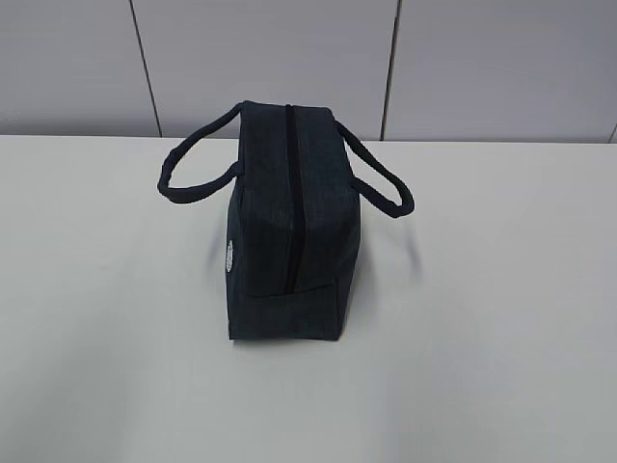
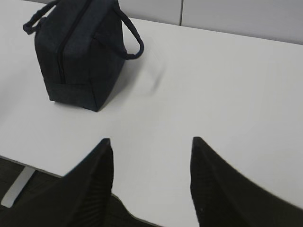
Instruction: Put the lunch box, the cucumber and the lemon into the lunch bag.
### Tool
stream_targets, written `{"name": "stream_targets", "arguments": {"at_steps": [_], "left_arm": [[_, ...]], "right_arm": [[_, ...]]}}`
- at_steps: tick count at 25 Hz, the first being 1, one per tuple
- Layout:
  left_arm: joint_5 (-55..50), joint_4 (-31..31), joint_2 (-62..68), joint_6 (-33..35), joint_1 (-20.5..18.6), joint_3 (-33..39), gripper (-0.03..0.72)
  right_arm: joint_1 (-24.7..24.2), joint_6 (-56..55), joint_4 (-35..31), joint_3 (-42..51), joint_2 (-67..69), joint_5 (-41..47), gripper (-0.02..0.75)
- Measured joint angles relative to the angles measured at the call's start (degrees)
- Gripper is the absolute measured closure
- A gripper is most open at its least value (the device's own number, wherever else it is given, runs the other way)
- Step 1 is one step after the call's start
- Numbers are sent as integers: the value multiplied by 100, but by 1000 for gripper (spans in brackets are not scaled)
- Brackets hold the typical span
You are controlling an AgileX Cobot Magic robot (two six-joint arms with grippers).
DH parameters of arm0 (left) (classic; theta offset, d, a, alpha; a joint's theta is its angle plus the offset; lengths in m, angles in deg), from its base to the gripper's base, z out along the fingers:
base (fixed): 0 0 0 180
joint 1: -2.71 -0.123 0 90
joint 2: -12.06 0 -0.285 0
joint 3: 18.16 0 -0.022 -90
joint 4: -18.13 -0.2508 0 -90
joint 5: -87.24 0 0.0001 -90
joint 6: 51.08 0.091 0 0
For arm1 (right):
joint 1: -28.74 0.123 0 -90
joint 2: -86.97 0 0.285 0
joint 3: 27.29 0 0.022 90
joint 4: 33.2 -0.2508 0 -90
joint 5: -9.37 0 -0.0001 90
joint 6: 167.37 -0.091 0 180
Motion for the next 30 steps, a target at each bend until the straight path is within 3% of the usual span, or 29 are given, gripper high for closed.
{"name": "stream_targets", "arguments": {"at_steps": [8, 16, 30], "left_arm": [[-153, 36, -1190, -24, 0, 887, 292], [-285, 83, -2055, -85, 0, 1595, 292], [-149, -94, -2055, -149, 0, 1768, 314]], "right_arm": [[0, 0, 349, 1071, -1277, 270, 342], [0, -12, 384, 1862, -1388, 256, 342], [0, -12, 433, 2078, -1388, -338, 341]]}}
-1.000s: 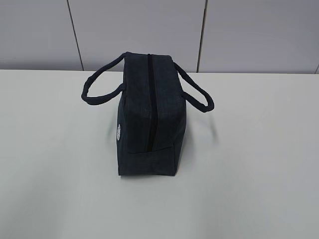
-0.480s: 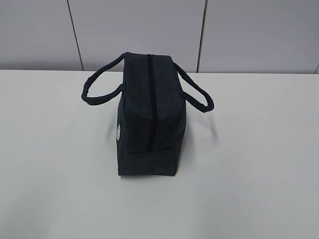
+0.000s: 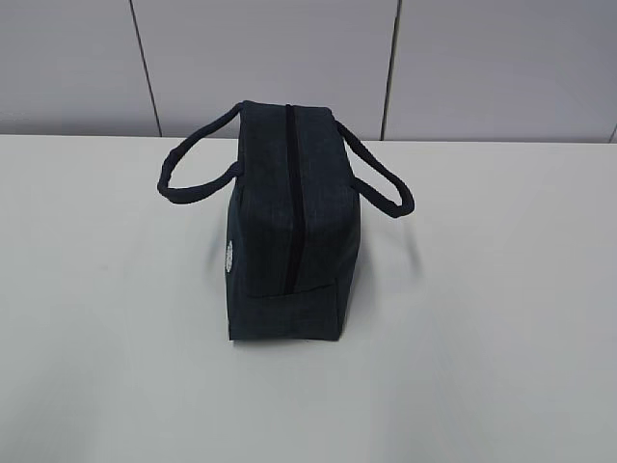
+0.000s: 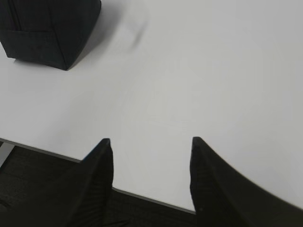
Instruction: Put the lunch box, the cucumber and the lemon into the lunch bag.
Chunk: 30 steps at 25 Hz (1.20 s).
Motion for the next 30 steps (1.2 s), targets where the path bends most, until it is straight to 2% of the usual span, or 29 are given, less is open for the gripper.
{"name": "stream_targets", "arguments": {"at_steps": [14, 16, 25, 30], "left_arm": [[0, 0, 0, -4, -51, 0, 347], [0, 0, 0, -4, -239, 0, 356], [0, 0, 0, -4, -1598, 0, 421], [0, 0, 0, -4, -1761, 0, 432]], "right_arm": [[0, 0, 0, 0, 0, -12, 340], [0, 0, 0, 0, 0, -12, 340], [-8, 0, 0, 0, 0, -21, 340], [-8, 0, 0, 0, 0, -21, 340]]}}
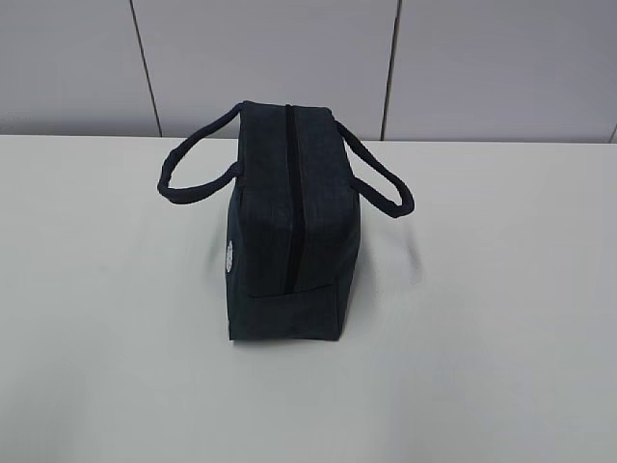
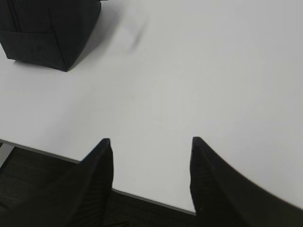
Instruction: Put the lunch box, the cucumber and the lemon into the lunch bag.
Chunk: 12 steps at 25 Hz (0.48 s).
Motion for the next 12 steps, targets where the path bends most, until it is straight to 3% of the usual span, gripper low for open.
{"name": "stream_targets", "arguments": {"at_steps": [12], "left_arm": [[9, 0, 0, 0, -13, 0, 446]], "right_arm": [[0, 0, 0, 0, 0, -12, 340]]}}
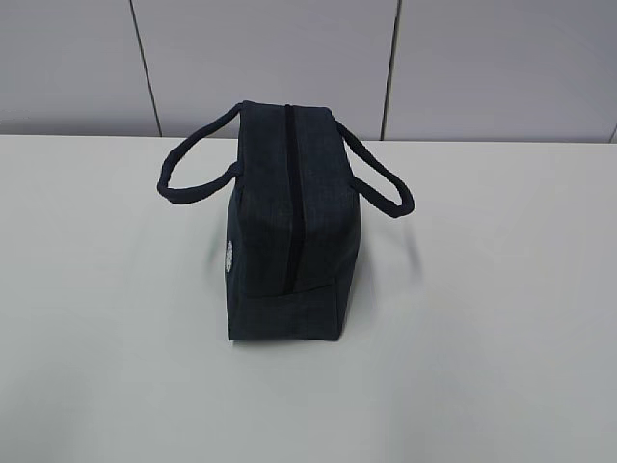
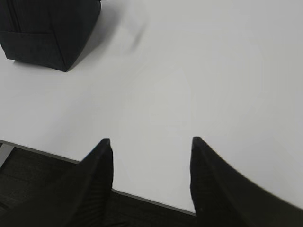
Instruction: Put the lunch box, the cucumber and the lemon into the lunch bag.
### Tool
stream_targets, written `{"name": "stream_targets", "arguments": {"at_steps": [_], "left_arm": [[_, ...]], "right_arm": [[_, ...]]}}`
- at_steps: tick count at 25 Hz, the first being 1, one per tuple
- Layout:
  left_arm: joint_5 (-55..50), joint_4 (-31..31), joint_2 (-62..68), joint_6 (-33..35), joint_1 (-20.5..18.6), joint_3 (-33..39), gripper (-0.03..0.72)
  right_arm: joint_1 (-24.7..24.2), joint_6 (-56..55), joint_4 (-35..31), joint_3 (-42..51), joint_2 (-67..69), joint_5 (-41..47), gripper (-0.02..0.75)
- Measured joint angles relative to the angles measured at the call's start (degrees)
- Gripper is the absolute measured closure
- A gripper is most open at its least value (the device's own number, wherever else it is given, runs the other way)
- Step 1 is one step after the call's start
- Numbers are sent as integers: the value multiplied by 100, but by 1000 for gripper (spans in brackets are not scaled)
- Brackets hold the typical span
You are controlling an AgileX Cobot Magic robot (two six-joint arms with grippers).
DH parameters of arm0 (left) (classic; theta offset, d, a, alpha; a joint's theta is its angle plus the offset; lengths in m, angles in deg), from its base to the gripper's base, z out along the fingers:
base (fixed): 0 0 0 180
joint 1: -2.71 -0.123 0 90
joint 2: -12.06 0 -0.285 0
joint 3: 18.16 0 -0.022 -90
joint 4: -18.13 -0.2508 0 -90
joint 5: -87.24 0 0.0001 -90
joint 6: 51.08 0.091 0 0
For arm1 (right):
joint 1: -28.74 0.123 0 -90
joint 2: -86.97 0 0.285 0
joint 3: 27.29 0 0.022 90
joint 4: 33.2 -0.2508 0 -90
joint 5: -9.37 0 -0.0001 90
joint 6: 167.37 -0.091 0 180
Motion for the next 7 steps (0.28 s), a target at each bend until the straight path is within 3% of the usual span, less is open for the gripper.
{"name": "stream_targets", "arguments": {"at_steps": [7], "left_arm": [[0, 0, 0, 0, 0, 0, 447]], "right_arm": [[0, 0, 0, 0, 0, 0, 340]]}}
